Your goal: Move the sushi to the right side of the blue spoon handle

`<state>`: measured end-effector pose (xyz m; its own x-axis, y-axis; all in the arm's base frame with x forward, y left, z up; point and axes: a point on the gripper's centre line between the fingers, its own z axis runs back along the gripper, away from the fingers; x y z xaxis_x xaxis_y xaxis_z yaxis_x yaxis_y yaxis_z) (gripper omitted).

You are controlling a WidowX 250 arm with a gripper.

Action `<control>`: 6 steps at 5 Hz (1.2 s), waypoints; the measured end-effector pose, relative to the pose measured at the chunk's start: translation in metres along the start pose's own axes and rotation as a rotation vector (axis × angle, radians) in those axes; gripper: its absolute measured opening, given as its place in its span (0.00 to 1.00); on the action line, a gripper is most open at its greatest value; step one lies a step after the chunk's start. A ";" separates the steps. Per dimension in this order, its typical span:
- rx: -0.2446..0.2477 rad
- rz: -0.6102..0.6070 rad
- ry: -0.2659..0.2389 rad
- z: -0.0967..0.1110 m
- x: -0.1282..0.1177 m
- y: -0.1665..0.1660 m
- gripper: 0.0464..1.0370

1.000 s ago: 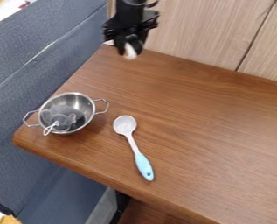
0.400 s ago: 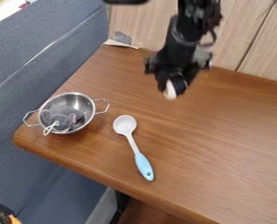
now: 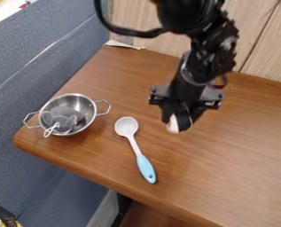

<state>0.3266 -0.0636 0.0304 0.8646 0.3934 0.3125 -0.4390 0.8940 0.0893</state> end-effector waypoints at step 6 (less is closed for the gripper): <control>0.029 -0.159 0.100 -0.039 -0.048 -0.002 0.97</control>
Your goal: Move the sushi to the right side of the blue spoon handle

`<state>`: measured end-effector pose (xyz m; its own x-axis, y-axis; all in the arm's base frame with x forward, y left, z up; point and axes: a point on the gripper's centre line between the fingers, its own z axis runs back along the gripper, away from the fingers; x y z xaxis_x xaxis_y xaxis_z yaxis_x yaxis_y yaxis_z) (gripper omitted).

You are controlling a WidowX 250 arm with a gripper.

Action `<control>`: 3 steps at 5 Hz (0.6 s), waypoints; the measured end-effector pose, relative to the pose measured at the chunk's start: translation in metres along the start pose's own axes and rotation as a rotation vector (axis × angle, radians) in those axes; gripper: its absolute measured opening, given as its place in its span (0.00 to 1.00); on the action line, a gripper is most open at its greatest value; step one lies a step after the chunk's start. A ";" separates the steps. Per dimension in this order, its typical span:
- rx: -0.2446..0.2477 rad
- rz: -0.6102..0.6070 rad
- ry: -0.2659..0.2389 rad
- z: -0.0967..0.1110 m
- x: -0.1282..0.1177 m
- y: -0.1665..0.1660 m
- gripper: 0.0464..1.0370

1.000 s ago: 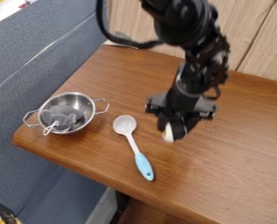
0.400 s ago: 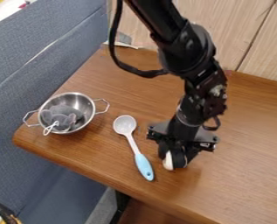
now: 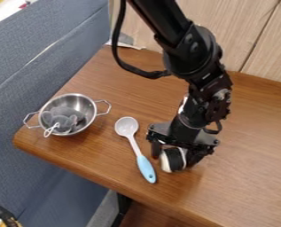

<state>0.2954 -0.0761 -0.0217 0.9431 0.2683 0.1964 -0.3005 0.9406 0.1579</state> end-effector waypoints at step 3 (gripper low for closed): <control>-0.035 0.031 -0.080 0.032 0.011 0.006 0.96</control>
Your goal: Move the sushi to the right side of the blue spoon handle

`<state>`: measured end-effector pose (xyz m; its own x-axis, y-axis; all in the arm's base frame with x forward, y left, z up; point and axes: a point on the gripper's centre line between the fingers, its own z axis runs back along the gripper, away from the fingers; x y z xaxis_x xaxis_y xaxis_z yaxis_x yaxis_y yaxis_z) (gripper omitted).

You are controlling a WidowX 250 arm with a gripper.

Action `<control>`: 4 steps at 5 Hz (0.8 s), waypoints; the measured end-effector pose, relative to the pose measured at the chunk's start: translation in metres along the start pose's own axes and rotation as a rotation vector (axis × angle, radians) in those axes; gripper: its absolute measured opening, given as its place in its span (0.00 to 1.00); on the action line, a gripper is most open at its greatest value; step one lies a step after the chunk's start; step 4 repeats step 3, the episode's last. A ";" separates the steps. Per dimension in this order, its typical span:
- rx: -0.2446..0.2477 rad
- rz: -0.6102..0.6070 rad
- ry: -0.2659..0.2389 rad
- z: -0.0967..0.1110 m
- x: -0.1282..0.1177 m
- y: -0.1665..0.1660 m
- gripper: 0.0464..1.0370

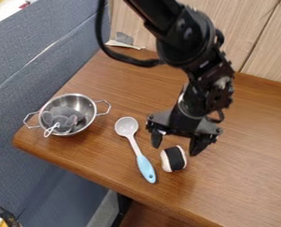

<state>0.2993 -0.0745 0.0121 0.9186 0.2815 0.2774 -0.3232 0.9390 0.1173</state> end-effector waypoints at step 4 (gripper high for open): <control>-0.117 0.101 -0.080 0.033 0.013 0.016 0.96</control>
